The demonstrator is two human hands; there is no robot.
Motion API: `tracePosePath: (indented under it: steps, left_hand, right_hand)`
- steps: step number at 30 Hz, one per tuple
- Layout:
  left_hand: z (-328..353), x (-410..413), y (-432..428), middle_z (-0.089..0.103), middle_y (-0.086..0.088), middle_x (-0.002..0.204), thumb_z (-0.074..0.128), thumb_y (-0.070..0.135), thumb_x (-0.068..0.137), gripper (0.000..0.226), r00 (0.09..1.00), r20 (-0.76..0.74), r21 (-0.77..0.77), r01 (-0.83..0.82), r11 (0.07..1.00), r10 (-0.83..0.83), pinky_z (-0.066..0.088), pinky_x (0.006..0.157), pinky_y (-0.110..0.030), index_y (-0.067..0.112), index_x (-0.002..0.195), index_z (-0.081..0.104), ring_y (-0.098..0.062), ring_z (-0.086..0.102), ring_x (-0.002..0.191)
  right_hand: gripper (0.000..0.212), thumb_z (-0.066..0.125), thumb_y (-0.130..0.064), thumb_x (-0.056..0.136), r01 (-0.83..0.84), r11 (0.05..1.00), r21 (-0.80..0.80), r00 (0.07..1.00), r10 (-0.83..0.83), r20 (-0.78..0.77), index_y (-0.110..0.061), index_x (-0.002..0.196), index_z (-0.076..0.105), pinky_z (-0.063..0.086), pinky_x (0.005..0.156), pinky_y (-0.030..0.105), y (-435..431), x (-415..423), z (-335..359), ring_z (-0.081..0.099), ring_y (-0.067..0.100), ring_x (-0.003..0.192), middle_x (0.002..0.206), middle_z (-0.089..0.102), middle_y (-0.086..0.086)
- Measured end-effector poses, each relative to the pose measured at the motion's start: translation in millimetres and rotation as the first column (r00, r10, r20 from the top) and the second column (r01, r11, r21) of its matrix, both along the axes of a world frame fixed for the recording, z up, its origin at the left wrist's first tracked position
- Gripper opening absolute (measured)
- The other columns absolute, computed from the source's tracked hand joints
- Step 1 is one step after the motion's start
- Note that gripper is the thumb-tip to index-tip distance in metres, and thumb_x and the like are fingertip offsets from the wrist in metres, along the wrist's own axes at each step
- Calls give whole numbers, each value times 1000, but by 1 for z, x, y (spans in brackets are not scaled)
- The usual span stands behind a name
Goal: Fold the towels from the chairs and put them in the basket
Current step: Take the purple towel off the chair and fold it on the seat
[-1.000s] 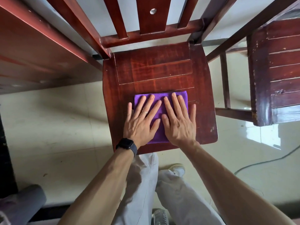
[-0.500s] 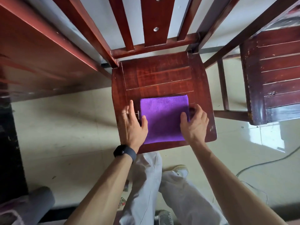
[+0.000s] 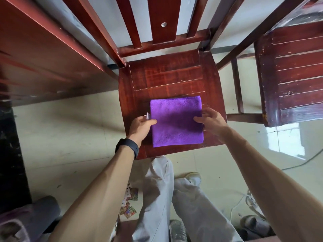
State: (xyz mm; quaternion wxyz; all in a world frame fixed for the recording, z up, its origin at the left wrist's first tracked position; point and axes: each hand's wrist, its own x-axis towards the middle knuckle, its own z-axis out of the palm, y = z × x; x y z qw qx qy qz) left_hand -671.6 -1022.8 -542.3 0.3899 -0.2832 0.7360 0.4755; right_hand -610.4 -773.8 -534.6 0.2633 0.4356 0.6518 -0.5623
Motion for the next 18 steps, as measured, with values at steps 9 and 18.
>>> tracePosePath:
  steps: [9,18]
  left_hand:
    - [55,6,-5,73,-11,113,71,10,87,24,997,26,328,55,943,-67,50,94,-33,13,111,72,-22,70,95]
    - [225,14,39,70,-7,113,70,7,88,33,988,-28,479,146,866,-152,58,77,-37,23,116,68,-22,69,95]
  right_hand:
    - [42,65,-1,93,121,956,-266,978,-161,-133,-22,129,59,62,68,44,17,41,54,69,29,83,96,70,9]
    - [43,68,-8,92,205,907,-368,917,-309,-251,-30,128,62,56,88,60,59,97,219,63,27,98,89,63,3]
